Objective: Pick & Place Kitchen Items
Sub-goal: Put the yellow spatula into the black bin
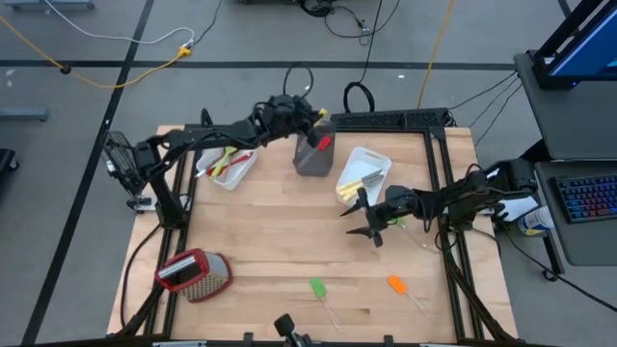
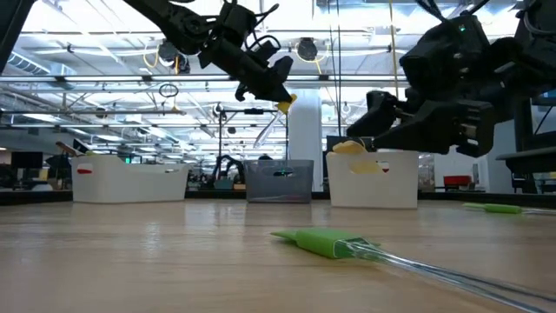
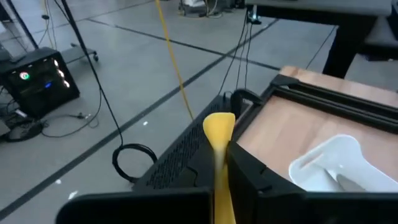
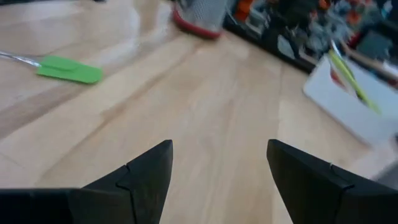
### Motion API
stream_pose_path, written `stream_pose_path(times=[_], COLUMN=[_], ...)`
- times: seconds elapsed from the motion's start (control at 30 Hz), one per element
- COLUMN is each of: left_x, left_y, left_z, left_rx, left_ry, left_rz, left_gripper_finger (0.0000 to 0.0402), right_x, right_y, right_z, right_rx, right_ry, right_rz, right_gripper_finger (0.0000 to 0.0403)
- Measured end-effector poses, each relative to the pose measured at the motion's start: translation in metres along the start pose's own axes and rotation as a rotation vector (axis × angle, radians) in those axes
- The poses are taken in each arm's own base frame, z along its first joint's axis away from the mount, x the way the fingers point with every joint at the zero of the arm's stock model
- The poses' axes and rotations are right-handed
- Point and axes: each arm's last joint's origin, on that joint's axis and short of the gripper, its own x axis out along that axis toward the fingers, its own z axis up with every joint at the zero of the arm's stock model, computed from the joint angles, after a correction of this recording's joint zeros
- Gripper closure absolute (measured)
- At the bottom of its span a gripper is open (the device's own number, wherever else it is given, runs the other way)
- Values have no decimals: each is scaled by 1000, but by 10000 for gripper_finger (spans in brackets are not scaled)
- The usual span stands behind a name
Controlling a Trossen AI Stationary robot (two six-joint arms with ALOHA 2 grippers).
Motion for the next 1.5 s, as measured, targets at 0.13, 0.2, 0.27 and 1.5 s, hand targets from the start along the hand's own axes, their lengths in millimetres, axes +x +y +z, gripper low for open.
stream_pose_path(times=[0.13,0.2,0.27,1.5], left_x=[1,1,2,56], left_y=[10,14,17,11], left_z=[2,2,2,-80], left_rx=[-3,5,9,-106], left_ry=[-15,-18,-19,237], left_rz=[10,19,25,13], left_gripper_finger=[385,392,394,394], right_x=[0,0,0,-7], right_y=[1,2,3,16], right_z=[-3,-5,-7,-11], right_rx=[67,100,136,358], right_ry=[37,50,70,71], right_rz=[10,16,23,-45], right_gripper_finger=[149,149,149,149])
